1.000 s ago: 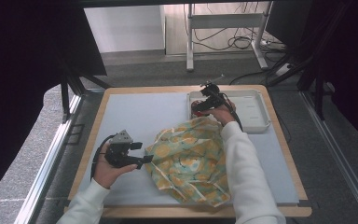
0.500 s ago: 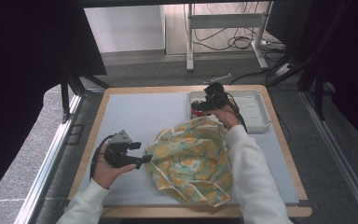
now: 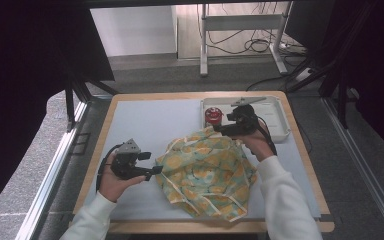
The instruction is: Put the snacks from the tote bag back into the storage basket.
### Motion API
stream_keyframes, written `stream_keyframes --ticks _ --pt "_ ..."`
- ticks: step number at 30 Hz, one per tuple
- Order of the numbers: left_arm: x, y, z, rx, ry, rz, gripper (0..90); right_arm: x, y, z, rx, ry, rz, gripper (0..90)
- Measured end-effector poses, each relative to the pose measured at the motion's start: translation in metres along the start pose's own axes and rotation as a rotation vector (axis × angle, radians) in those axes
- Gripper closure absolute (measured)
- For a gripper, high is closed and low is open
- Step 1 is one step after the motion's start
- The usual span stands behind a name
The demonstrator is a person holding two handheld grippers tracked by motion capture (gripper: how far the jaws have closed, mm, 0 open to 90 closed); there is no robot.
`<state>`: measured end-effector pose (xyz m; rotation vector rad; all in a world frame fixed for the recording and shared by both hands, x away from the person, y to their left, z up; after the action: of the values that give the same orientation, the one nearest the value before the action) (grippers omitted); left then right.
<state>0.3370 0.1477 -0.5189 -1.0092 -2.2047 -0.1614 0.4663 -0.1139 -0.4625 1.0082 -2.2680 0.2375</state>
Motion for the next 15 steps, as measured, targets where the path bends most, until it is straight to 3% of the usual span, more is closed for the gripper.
stream_keyframes --ticks 7,15 --pt "-0.002 0.000 0.001 -0.009 0.012 -0.004 27.8 0.037 0.009 0.034 0.005 -0.052 -0.021 24.9" --pt "0.000 0.001 0.001 -0.003 0.006 -0.006 27.7 0.070 0.003 0.080 0.000 -0.071 0.003 25.1"
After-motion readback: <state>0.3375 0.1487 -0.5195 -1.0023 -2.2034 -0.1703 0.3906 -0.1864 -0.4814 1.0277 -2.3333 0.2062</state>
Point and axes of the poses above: each handheld gripper's, and its own axes: x roughly backward along the jaws, z roughly out of its underside, y roughly to its left, the point moved 8 cm from there along -x, roughly forward along the jaws, and after that the axes turned 2 degrees about y, right-handed, at the moved point
